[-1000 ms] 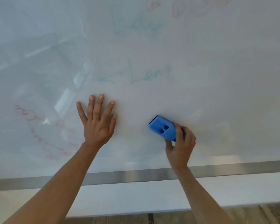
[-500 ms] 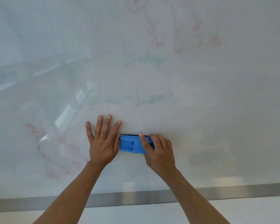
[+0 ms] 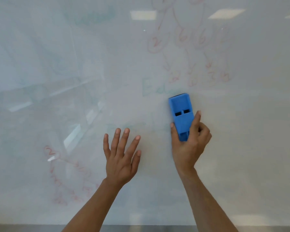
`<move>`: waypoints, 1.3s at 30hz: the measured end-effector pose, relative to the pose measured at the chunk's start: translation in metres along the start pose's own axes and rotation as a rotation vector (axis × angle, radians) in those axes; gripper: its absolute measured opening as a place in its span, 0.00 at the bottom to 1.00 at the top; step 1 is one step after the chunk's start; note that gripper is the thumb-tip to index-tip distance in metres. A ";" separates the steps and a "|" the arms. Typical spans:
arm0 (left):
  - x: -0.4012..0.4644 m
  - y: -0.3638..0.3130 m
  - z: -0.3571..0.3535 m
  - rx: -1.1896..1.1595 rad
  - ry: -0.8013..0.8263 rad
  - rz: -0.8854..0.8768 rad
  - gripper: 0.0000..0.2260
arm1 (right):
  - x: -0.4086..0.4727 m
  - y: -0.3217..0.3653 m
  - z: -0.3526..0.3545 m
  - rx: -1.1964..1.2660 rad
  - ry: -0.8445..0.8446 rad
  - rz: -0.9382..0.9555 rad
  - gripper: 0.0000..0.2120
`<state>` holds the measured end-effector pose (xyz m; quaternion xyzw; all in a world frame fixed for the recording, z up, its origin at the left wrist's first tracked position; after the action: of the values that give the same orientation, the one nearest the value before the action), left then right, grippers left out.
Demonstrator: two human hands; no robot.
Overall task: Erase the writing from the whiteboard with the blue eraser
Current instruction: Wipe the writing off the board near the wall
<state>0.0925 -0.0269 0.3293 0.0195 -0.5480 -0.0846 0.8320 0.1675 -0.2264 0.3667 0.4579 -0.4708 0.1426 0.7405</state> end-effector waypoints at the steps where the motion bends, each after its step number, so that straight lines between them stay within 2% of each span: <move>1: 0.009 -0.005 0.003 -0.031 -0.011 -0.032 0.23 | -0.010 0.016 -0.015 -0.037 0.060 0.090 0.35; 4: 0.025 -0.019 0.000 -0.064 0.092 -0.168 0.23 | -0.039 0.047 -0.049 -0.147 0.190 0.334 0.29; 7: 0.026 -0.014 -0.003 -0.032 0.209 -0.268 0.25 | -0.044 0.051 -0.054 -0.174 0.262 0.479 0.28; 9: 0.024 -0.008 -0.003 0.026 0.201 -0.327 0.26 | -0.038 0.046 -0.049 -0.205 0.314 0.586 0.29; 12: 0.025 -0.010 -0.002 0.156 0.092 -0.347 0.27 | -0.019 0.022 -0.030 -0.240 0.341 0.669 0.30; 14: 0.028 -0.017 -0.003 0.234 0.030 -0.299 0.29 | -0.002 -0.008 -0.011 -0.286 0.303 0.630 0.32; 17: 0.033 -0.038 -0.009 0.238 -0.002 -0.277 0.28 | 0.025 -0.065 0.028 -0.306 0.138 0.427 0.34; 19: 0.037 -0.054 -0.015 0.205 -0.005 -0.298 0.25 | 0.031 -0.087 0.041 -0.305 0.055 0.319 0.32; 22: 0.044 -0.073 -0.024 0.171 0.042 -0.311 0.24 | 0.021 -0.091 0.035 -0.398 0.013 0.312 0.27; 25: 0.055 -0.062 -0.019 0.126 0.026 -0.172 0.24 | 0.016 -0.076 0.019 -0.416 0.014 0.327 0.27; 30: 0.046 0.017 0.011 -0.045 -0.137 0.286 0.25 | 0.018 -0.018 -0.020 -0.370 0.053 0.544 0.25; 34: 0.016 0.074 0.030 -0.173 -0.302 0.686 0.28 | 0.021 -0.003 -0.033 -0.361 0.026 0.556 0.25; 36: 0.005 0.082 0.030 -0.204 -0.378 0.848 0.28 | 0.020 -0.005 -0.033 -0.372 0.020 0.557 0.25; 38: 0.001 0.074 0.022 -0.200 -0.372 0.900 0.27 | 0.020 -0.006 -0.034 -0.381 0.015 0.562 0.25; 39: 0.001 0.064 0.015 -0.189 -0.334 0.854 0.27 | 0.020 -0.006 -0.035 -0.383 0.013 0.564 0.26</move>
<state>0.0866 0.0367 0.3446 -0.2977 -0.6233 0.2139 0.6908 0.2011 -0.2059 0.3751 0.1613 -0.5925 0.2534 0.7475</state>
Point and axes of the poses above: each hand's wrist, its own x-axis towards the middle knuckle, its own z-axis out of the back of the hand, y = z × x, the point moved 7 cm from there along x, towards the middle knuckle, and after that the axes turned 13 degrees about y, right-handed, at the moved point
